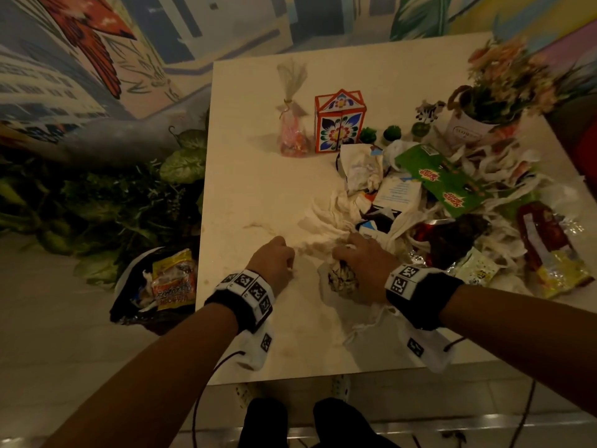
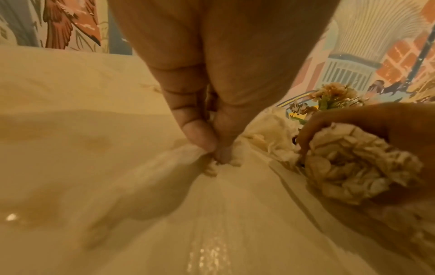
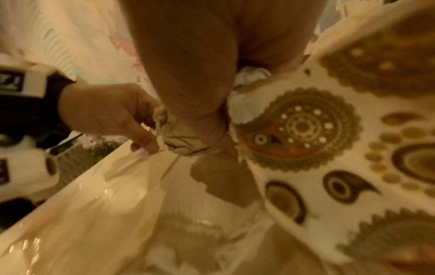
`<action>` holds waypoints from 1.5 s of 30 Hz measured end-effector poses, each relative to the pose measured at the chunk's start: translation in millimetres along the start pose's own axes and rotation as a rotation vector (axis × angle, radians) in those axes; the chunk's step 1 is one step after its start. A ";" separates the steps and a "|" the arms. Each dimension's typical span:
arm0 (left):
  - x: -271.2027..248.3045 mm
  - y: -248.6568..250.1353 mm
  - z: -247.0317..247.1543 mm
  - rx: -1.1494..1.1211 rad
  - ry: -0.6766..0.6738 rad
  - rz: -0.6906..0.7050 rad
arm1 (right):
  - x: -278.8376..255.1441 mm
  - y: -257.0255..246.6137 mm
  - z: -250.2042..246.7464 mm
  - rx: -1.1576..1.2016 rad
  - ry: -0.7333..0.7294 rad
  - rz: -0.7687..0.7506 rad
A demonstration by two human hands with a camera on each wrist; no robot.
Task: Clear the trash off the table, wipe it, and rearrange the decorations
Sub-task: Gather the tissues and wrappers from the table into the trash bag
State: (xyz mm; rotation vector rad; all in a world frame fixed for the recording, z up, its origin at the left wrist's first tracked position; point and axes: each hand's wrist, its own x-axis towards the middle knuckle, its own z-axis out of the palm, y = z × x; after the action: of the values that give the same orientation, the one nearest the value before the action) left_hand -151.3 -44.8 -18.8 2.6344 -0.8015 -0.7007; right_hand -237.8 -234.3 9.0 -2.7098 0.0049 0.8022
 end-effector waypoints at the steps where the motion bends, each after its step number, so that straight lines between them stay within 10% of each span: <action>1: 3.0 0.8 0.2 -0.017 0.023 0.009 | 2.4 2.4 -3.9 0.051 0.005 -0.009; 7: 23.5 7.1 -10.1 -0.086 0.323 -0.036 | -0.6 34.1 -35.9 0.295 0.250 0.058; 12: 51.3 27.3 -7.5 -0.209 0.176 -0.116 | -14.5 66.5 -55.1 0.358 0.428 0.104; 20: 50.6 89.5 5.5 -0.283 -0.006 0.056 | -40.7 76.7 -25.4 0.094 0.158 0.209; 30: 51.6 115.1 49.8 -0.161 0.213 -0.139 | -29.3 83.7 -15.7 0.319 0.194 0.188; 45: 38.1 83.9 -29.3 -0.469 0.057 -0.215 | -37.4 83.9 -82.6 0.585 0.446 0.002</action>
State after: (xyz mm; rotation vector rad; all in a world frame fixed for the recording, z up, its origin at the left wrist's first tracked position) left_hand -144.9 -130.2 26.2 2.3120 -0.2898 -0.7561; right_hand -233.1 -341.9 69.6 -2.2584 0.2939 0.1376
